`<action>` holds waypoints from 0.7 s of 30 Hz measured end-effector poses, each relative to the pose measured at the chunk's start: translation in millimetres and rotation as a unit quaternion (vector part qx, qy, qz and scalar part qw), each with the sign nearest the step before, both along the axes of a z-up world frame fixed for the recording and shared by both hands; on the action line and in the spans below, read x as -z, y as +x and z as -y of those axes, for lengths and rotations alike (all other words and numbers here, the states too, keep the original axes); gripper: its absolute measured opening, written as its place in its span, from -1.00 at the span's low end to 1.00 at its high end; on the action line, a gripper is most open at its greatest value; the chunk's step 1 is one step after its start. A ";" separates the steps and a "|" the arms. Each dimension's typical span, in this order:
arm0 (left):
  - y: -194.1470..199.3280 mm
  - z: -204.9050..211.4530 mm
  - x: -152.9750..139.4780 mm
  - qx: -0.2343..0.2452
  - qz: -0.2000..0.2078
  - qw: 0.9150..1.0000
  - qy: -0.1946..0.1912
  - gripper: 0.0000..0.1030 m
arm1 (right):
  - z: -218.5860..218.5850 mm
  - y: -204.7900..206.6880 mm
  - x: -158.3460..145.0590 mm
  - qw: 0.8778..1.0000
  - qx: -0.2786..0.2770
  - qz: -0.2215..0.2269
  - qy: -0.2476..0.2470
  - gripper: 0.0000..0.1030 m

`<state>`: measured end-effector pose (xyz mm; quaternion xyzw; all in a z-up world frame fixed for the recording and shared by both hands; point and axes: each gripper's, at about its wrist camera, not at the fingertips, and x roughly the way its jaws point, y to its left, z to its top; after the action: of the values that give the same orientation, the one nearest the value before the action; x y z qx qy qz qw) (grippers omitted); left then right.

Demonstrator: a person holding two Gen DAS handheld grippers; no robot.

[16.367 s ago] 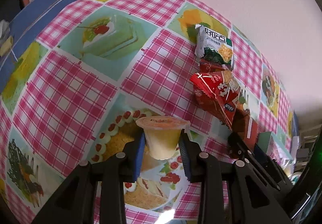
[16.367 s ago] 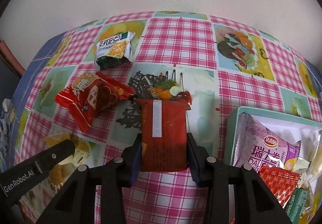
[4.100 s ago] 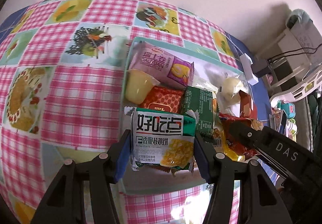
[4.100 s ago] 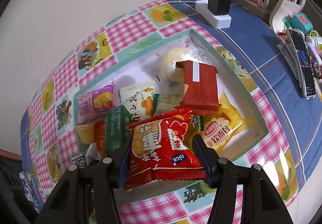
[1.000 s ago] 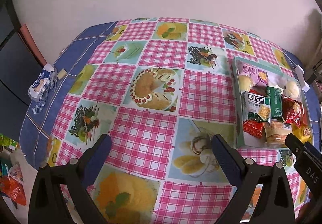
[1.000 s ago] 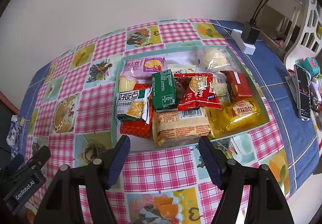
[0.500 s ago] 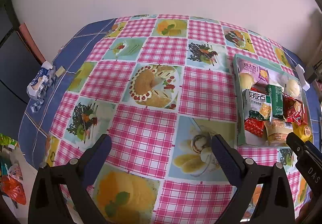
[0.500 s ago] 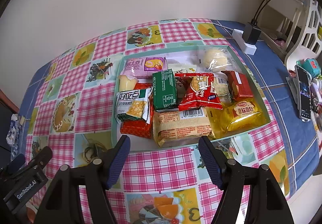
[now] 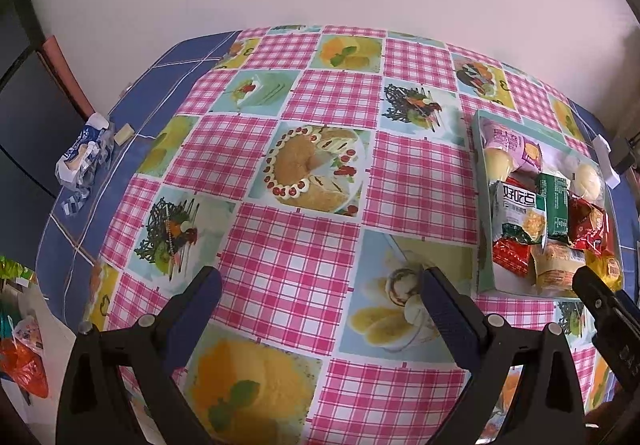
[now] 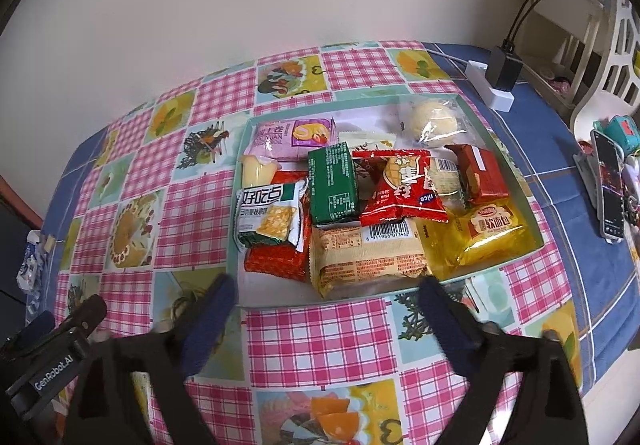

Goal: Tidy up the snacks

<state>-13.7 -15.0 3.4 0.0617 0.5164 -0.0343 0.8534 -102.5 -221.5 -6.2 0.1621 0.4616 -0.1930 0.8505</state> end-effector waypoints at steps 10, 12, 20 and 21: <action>0.6 -1.2 -0.2 -0.001 0.009 1.000 -0.004 0.93 | -1.7 2.3 2.3 1.000 -0.006 -0.009 -0.005 1.00; 0.9 -1.5 0.1 -0.001 0.009 1.000 -0.007 0.93 | -0.7 2.0 3.0 1.000 -0.004 -0.011 -0.005 1.00; 0.4 -1.0 -0.7 -0.002 0.017 1.000 -0.009 0.93 | 1.7 1.0 3.3 1.000 0.000 -0.011 -0.004 1.00; 0.5 -0.9 -0.5 -0.002 0.015 1.000 -0.010 0.93 | 1.8 1.2 3.4 1.000 -0.001 -0.012 -0.004 1.00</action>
<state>-13.3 -14.2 3.8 0.0528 0.5030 -0.0368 0.8619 -101.4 -223.4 -9.6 0.1562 0.4708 -0.1960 0.8459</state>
